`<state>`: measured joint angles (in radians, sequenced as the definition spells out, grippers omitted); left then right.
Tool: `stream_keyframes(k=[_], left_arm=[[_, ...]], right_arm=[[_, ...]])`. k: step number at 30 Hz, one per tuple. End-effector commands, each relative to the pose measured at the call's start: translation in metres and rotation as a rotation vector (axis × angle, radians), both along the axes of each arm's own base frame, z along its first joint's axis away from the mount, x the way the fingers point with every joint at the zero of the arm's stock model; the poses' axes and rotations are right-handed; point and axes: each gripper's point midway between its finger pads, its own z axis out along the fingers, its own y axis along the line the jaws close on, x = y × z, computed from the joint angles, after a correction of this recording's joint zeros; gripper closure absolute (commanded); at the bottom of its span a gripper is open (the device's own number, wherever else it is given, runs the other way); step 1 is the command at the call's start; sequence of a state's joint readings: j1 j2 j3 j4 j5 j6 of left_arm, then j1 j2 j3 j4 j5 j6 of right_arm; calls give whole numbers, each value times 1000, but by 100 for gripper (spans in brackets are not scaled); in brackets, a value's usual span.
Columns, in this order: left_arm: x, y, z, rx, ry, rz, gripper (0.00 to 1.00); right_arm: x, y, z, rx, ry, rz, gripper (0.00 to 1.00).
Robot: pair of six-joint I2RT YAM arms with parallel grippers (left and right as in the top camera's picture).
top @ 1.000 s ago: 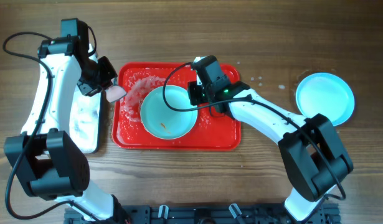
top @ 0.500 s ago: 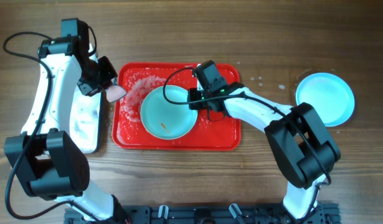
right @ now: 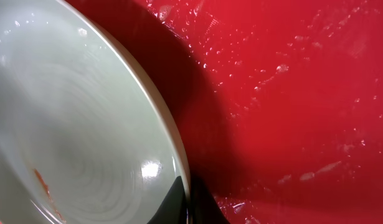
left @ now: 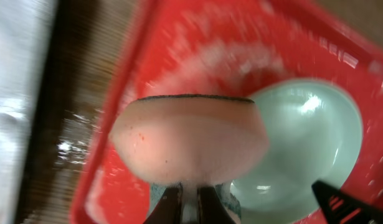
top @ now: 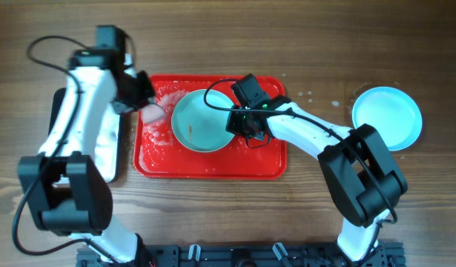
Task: Clean dirty plates on tray and stack at the side
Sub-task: 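Scrub the third plate with the pink sponge in the left gripper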
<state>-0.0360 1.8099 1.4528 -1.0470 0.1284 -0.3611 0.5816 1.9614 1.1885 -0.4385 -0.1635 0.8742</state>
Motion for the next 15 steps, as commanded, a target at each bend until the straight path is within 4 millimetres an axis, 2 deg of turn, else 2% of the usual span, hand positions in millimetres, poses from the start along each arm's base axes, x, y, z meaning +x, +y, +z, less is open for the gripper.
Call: stream_keyframes(k=[1, 5, 7, 9, 11, 13, 15], left_arm=[[-12, -49, -27, -13, 10, -121, 96], [-15, -91, -37, -11, -44, -261, 96], [-20, -97, -45, 24, -48, -294, 96], [-28, -94, -61, 100, -47, -314, 96], [-33, -82, -73, 159, -40, -305, 96], [-36, -67, -81, 233, -41, -292, 96], [-34, -62, -88, 264, -64, -284, 96]], right_arm=[[-2, -14, -11, -66, 8, -35, 96], [-2, -14, -10, -68, 4, -23, 96], [-1, -13, -10, -67, 0, -17, 96], [0, -13, -10, -65, -3, -17, 96], [0, -13, -10, -65, -4, -15, 96], [0, -13, -10, -66, -5, -11, 96], [-1, -12, -10, -62, -3, -9, 96]])
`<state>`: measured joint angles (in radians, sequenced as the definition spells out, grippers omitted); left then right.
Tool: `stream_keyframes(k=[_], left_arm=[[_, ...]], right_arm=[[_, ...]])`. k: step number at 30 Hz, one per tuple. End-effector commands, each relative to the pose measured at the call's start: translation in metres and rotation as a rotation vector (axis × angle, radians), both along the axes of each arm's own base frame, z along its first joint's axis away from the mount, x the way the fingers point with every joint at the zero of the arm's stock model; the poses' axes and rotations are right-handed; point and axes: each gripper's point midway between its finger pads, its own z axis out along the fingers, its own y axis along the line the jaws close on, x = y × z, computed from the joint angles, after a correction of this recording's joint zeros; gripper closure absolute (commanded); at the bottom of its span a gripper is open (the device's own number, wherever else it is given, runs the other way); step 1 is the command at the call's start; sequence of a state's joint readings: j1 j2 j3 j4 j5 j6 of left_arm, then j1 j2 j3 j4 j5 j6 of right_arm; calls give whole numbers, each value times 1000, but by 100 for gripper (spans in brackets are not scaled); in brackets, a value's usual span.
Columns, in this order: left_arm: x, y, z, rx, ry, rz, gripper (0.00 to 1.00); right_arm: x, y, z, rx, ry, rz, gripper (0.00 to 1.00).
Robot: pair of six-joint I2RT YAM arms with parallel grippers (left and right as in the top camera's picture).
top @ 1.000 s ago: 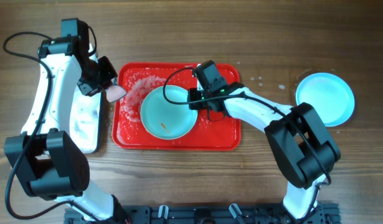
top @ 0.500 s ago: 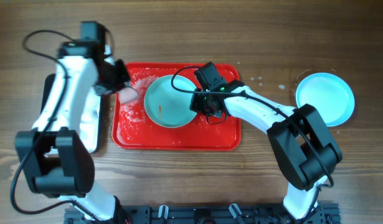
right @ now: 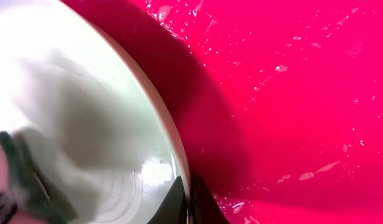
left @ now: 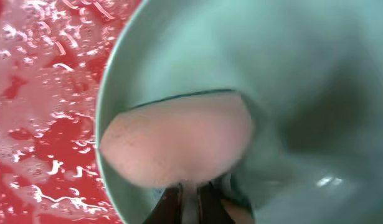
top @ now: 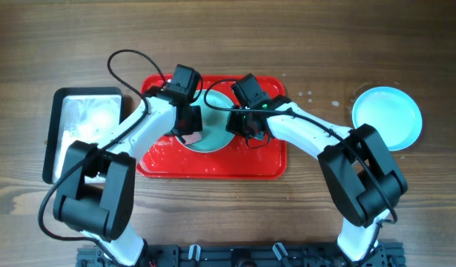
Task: Clean dirty plates on tray and stack at the side
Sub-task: 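Scrub the third plate with the pink sponge in the left gripper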
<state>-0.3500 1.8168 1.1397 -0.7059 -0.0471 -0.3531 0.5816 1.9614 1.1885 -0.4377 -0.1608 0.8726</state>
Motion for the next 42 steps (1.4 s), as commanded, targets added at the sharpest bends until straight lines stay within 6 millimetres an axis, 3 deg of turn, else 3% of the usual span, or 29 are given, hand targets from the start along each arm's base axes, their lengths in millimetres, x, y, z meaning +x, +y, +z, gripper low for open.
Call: stream_keyframes(k=[1, 5, 7, 10, 14, 16, 17, 19, 21, 22, 26, 28, 29, 33, 39, 42], left_arm=[[3, 18, -19, 83, -65, 11, 96], [7, 12, -39, 28, -154, 16, 96], [5, -7, -39, -75, -133, -15, 96], [-10, -63, -28, -369, -79, -209, 96], [-32, -85, -20, -517, -8, -310, 96], [-28, -78, -24, -474, -11, -273, 96], [-20, -61, -31, -378, -25, -179, 96], [-2, -6, -41, -92, -98, 44, 96], [15, 18, -32, 50, -177, 92, 96], [31, 28, -18, 119, -232, 127, 96], [61, 45, 17, 249, -362, 192, 96], [64, 43, 18, 231, -380, 208, 96], [65, 28, 15, 154, -363, 174, 96], [42, -51, -4, -169, -218, -176, 96], [-22, -85, -19, -238, -17, -489, 96], [-58, -75, -22, -249, 147, -488, 96]], right_arm=[[-1, -12, -10, -60, -1, -10, 96], [-1, -12, -10, -60, -1, -10, 96], [-1, -11, -10, -58, 0, -9, 96], [-1, -11, -10, -58, 1, -9, 96], [-2, -11, -10, -58, 1, -9, 96], [-2, -11, -10, -58, 1, -8, 96], [-2, -11, -10, -58, 1, -8, 96], [-2, -11, -10, -58, 1, -8, 96], [-2, -11, -10, -58, 1, -9, 96], [-2, -11, -10, -58, 1, -8, 96], [-2, -11, -10, -58, 1, -9, 96], [-2, -11, -10, -58, 1, -8, 96], [-2, -11, -10, -58, 1, -8, 96], [-2, -11, -10, -58, 1, -9, 96], [-2, -11, -10, -58, 1, -8, 96], [-2, -11, -10, -55, 3, -7, 96]])
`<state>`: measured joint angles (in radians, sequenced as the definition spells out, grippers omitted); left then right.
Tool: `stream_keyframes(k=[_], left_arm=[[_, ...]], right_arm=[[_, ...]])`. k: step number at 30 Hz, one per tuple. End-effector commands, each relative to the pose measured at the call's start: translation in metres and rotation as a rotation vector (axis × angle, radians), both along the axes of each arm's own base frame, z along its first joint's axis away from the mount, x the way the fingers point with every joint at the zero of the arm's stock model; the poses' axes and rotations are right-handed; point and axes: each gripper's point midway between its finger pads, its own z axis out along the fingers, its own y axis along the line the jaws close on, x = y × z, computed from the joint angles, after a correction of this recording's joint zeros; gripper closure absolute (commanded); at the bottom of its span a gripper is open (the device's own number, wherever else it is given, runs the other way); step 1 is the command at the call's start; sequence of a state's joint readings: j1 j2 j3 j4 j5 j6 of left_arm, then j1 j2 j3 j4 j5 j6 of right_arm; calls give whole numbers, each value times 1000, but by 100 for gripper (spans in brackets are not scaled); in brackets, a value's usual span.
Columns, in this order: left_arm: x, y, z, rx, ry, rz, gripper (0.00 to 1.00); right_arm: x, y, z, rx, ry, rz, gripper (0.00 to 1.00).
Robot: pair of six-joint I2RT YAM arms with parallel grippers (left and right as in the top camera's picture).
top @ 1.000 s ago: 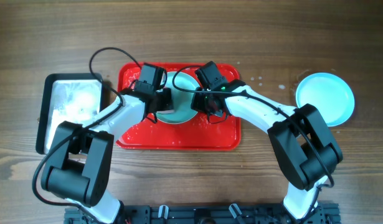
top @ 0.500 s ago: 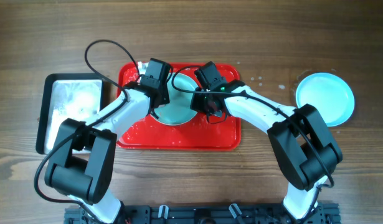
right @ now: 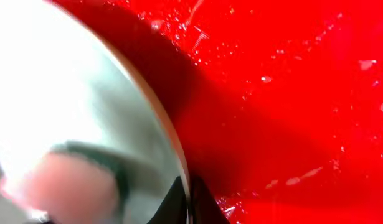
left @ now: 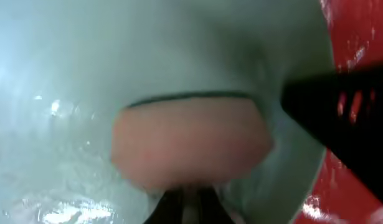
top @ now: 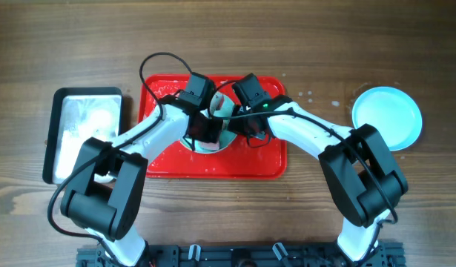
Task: Clean dirty plates on tray and stack at the side
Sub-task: 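Scrub the third plate with the pink sponge in the left gripper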
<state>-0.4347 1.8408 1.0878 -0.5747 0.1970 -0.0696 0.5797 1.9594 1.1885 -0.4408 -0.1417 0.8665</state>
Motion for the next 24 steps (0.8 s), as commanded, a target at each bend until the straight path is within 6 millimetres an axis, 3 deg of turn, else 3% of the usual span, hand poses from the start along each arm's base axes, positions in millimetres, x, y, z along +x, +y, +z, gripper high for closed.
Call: stream_keyframes(k=[1, 4, 8, 9, 12, 14, 16, 19, 22, 24], left_arm=[[-47, 1, -8, -3, 204, -52, 96], [-29, 35, -3, 131, 209, 242, 96], [33, 80, 3, 295, -78, 497, 96], [41, 85, 4, 317, -117, 530, 96], [63, 77, -12, 285, -178, 546, 96], [67, 61, -31, 239, -162, 516, 96], [44, 9, -45, 71, -37, 258, 96], [14, -38, -36, -133, 64, 8, 96], [-23, -43, -31, -217, 217, -92, 96], [-39, -12, -42, -52, 287, -21, 96]], right_arm=[[-7, -4, -9, -23, 23, 18, 96], [-17, -3, -11, -8, 73, 30, 96], [-27, -2, -13, -9, 106, 43, 96], [-27, -2, -13, -9, 106, 43, 96], [-27, -1, -13, -8, 105, 45, 96], [-27, -1, -13, -8, 103, 49, 96], [-27, -1, -13, -7, 101, 49, 96], [-26, 0, -13, -3, 94, 53, 96], [-26, 1, -13, -1, 94, 57, 96], [-26, 1, -13, -1, 94, 56, 96]])
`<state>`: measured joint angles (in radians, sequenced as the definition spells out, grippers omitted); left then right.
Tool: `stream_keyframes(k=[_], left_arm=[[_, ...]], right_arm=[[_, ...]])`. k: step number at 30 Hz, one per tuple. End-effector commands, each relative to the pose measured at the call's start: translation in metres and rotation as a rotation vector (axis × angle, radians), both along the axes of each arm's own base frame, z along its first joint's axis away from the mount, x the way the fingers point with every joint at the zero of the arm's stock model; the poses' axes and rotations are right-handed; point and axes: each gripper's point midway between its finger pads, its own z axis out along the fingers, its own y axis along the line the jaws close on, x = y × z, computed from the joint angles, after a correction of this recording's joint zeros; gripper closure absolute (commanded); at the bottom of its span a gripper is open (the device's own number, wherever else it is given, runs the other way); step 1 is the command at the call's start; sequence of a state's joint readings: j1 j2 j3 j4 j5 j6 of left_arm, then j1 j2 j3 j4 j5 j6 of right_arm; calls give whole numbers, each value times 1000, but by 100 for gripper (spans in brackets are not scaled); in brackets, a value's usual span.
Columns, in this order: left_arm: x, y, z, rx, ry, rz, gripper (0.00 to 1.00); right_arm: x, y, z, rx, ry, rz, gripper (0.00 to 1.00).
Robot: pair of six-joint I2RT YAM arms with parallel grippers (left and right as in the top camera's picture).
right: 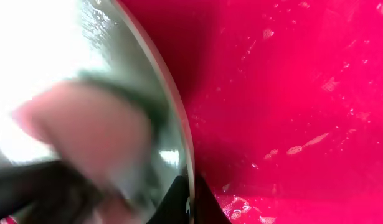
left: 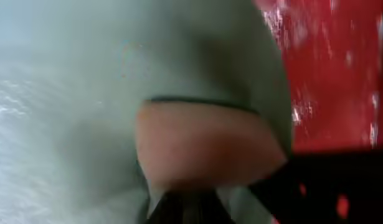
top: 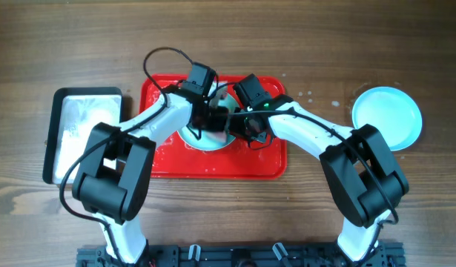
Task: Clean dirty plates on tray and stack at the side
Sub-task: 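Scrub the third plate with the pink sponge in the left gripper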
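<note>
A pale green plate stands tilted on the wet red tray. My right gripper is shut on its rim at the plate's right side. My left gripper is shut on a pink sponge with a dark scouring edge. The sponge presses on the plate's inner face, close to the rim and to the right gripper's black finger. From the right wrist the sponge shows as a blur just left of the rim. In the overhead view both wrists cover most of the plate.
A light blue plate lies alone on the table at the far right. A metal basin with foamy water sits left of the tray. Water drops dot the wood beyond the tray's right corner.
The left gripper with the sponge has moved from the plate's middle toward its right rim, next to the right gripper's fingers. The right gripper keeps its hold on the rim.
At first the left gripper held the sponge over the tray's left part, beside the plate, which bore a red smear. Then the sponge lay on the plate's left side, later on its middle, and now at its right rim. The right gripper held the rim throughout.
</note>
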<state>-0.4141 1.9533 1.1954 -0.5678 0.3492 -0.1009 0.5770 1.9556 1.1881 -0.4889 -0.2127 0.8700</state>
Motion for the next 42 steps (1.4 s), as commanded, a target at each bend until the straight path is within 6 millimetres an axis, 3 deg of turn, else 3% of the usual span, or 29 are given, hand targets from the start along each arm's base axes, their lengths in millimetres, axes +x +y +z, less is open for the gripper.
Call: stream_keyframes(k=[1, 3, 5, 7, 12, 14, 15, 16, 18, 23, 28, 31, 33, 35, 38, 42], left_arm=[[-54, 30, -43, 179, 214, 7, 96], [-40, 91, -48, 514, 136, 230, 96], [-25, 132, -39, 729, 15, 405, 96], [-12, 154, -27, 840, -92, 508, 96], [3, 180, -7, 982, -243, 595, 96], [-2, 173, -12, 960, -197, 539, 96], [-15, 154, -26, 876, -88, 405, 96], [-41, 126, -40, 731, 75, 256, 96], [-69, 106, -44, 617, 225, 152, 96], [-121, 55, -31, 279, 460, -109, 96], [-136, 18, -14, 31, 535, -179, 96], [-135, 16, -13, 16, 529, -184, 96], [-122, 21, -23, 70, 476, -154, 96], [-97, 55, -41, 321, 396, 70, 96], [-67, 97, -46, 566, 255, 382, 96], [-49, 110, -46, 616, 168, 623, 96]], right_arm=[[-10, -2, -12, -32, 18, 40, 96], [-10, -2, -12, -31, 18, 41, 96], [-10, -2, -12, -31, 18, 41, 96], [-10, -2, -12, -32, 18, 41, 96], [-10, -2, -12, -30, 15, 41, 96], [-9, -1, -12, -29, 13, 41, 96], [-9, -1, -12, -29, 12, 41, 96], [-9, -1, -12, -28, 12, 41, 96], [-9, -1, -12, -27, 11, 41, 95], [-8, -1, -11, -26, 9, 41, 96], [-8, -1, -11, -26, 9, 41, 96], [-8, -1, -11, -26, 9, 41, 96], [-8, -1, -11, -26, 8, 41, 96], [-8, -1, -11, -26, 9, 41, 96], [-8, -1, -11, -26, 8, 41, 96], [-8, -1, -11, -26, 8, 41, 96]])
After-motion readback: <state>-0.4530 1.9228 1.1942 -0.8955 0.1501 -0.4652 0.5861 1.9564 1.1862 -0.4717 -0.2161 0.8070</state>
